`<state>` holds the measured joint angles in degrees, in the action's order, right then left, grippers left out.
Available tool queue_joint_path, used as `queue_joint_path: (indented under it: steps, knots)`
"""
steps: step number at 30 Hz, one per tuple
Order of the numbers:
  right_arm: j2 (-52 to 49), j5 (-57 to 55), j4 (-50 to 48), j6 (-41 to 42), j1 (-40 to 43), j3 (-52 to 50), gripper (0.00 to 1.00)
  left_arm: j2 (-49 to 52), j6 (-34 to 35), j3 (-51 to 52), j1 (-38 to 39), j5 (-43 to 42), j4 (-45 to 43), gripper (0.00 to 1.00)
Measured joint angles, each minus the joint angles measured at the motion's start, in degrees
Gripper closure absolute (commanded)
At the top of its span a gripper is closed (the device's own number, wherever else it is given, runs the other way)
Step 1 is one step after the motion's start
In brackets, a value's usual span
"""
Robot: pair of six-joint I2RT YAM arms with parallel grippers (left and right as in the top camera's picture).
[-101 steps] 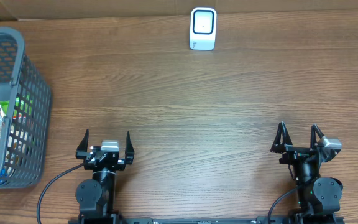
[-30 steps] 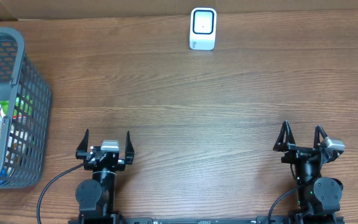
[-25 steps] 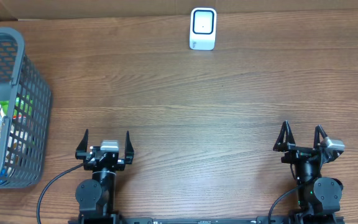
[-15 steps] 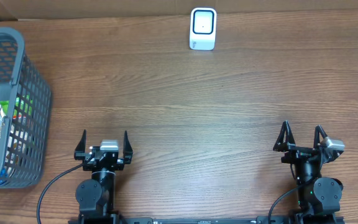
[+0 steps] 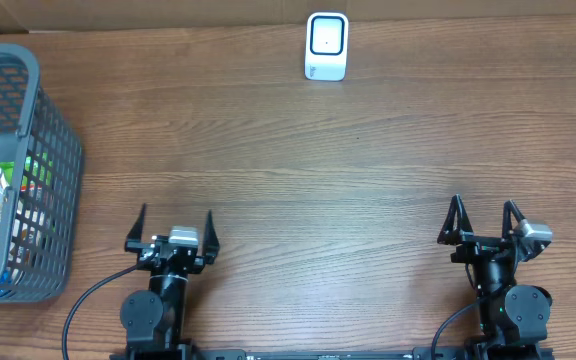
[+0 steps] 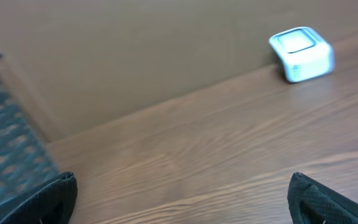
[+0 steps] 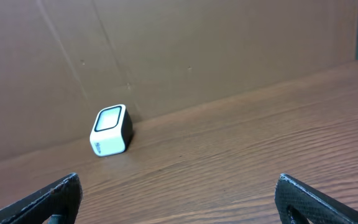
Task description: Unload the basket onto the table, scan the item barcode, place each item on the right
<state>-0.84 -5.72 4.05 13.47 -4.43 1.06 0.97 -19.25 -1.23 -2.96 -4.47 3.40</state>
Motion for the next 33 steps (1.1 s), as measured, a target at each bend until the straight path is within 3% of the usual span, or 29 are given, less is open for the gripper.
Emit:
queue_joint_path:
  steps: [8, 14, 26, 33]
  knots:
    - [-1.8, 2.8, 0.0, 0.0, 0.0, 3.7, 0.00, 3.6, 1.7, -15.5, 0.0, -7.0, 10.7, 0.00]
    - [-11.1, 5.2, 1.2, 0.0, 0.0, 12.9, 0.00, 17.5, 2.2, -32.9, 0.0, -10.7, 22.9, 0.00]
    - [-36.9, 7.0, 31.8, 0.0, 0.0, 50.3, 0.00, 58.2, 2.6, -82.3, 0.0, -16.0, 58.0, 0.00]
    - [-52.3, 10.8, 47.1, -2.4, 0.0, 72.5, 0.00, 73.7, 2.6, -98.9, 0.0, -17.9, 63.8, 0.00]
